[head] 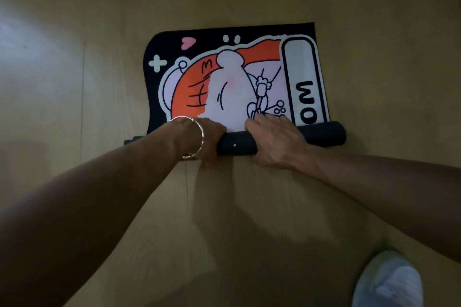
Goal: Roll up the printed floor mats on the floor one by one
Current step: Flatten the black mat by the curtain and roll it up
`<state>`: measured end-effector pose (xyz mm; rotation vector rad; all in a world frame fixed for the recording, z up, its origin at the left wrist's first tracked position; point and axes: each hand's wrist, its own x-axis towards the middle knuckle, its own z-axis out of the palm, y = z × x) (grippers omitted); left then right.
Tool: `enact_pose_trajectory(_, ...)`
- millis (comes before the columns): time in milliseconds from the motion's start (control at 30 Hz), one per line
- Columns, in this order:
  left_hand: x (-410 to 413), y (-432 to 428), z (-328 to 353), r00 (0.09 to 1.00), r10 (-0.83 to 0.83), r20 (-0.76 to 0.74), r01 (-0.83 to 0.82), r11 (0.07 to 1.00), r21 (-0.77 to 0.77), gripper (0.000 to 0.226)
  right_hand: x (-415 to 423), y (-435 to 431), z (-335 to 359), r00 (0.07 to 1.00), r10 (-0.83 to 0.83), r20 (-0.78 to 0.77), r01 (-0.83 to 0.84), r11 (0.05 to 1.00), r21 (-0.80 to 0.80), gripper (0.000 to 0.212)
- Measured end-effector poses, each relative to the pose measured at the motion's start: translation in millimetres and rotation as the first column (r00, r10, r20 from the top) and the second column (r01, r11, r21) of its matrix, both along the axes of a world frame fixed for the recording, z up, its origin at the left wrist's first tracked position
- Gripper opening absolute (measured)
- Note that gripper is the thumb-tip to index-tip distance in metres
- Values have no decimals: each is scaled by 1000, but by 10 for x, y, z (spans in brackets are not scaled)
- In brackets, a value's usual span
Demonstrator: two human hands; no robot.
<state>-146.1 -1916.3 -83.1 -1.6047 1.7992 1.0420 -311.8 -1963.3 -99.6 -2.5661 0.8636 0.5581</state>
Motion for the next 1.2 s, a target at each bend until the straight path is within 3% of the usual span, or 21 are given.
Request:
enact_pose_trajectory(167,12,28,-22,994,63,-90,-50,988,147,48,-3,-97,5,1000,6,-23,-1,977,215,38)
enact_pose_trajectory(300,46,17,-47,983,107,-147,-86,986,145,48,-35,-127,105,963,-220,152,136,892,431,54)
enact_pose_trajectory(400,120,53,-75,957,189,-221,-160,977,141,47,-59,-155,162,890,-406,209,243,809,536,40)
enact_pose_trajectory(500,230,117,-92,917,303,-258,-288,953,95,41,-37,-137,192,821,-505,267,245,733,634,25)
enact_pose_trajectory(633,304,143,-102,879,389,-276,-375,921,102,30,-1,-110,217,803,-552,223,251,653,714,27)
enact_pose_trajectory(700,303,135,-105,880,390,-272,-375,921,109,27,-3,-131,239,852,-500,156,240,637,732,38)
enact_pose_trajectory(767,312,135,-115,875,403,-266,-386,915,118,25,5,-176,255,909,-411,68,217,607,764,66)
enact_pose_trajectory(867,323,127,-122,883,388,-264,-368,921,124,26,6,-237,238,880,-472,55,226,518,825,80)
enact_pose_trajectory(933,319,124,-124,882,388,-267,-367,921,128,26,6,-248,230,830,-552,84,262,518,814,74)
enact_pose_trajectory(1100,307,121,-115,898,361,-254,-344,933,108,26,77,-124,206,769,-607,202,301,622,723,27)
enact_pose_trajectory(1133,302,125,-114,900,355,-252,-339,935,105,26,87,-112,192,772,-604,200,301,623,722,29)
enact_pose_trajectory(1200,301,129,-111,904,343,-254,-330,939,95,28,95,-130,171,828,-541,148,288,637,715,52)
